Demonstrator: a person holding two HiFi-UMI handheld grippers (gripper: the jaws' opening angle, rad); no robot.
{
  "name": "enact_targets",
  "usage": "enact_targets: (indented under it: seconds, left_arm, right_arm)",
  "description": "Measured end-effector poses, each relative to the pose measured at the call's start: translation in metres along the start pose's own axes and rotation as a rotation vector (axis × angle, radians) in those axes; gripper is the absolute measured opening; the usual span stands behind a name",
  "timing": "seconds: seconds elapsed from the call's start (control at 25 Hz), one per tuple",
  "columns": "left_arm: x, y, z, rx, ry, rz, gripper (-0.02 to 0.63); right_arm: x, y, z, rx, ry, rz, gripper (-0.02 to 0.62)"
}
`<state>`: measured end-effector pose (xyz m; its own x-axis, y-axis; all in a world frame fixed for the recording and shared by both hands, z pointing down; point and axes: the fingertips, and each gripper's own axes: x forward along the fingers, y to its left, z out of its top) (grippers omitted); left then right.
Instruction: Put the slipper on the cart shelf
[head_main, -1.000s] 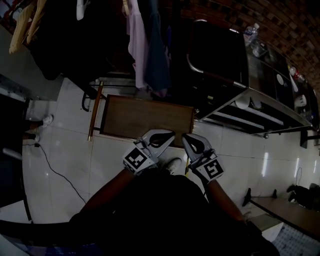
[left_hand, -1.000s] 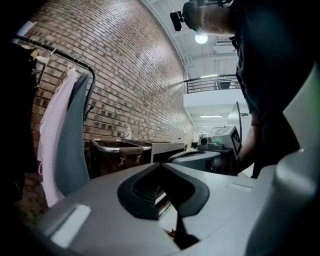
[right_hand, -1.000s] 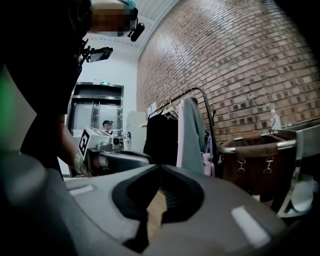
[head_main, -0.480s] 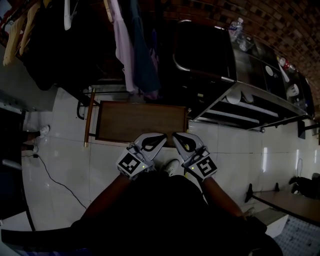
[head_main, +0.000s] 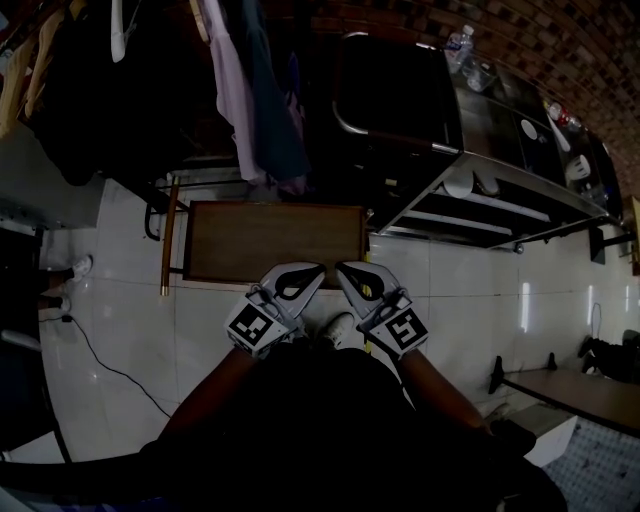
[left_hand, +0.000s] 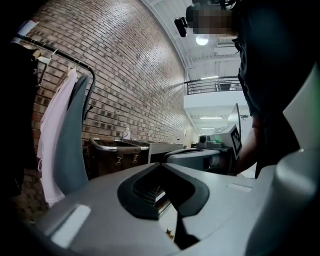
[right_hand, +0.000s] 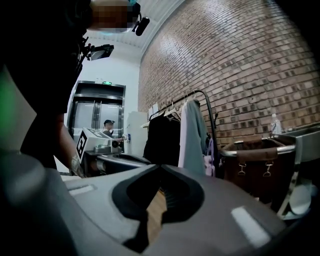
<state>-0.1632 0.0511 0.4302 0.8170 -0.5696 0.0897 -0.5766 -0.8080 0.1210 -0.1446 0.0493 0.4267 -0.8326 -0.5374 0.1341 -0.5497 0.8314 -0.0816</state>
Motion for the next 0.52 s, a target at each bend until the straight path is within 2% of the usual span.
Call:
enact_targets:
  seconds: [0.52]
  left_arm:
    - [-0.0013,-0.0003,-0.0029,0.000,-0.004,-0.002,0.003]
  right_arm:
    - [0.0039,0.0005,-0.0032,0.004,0.002,0.005,0.000]
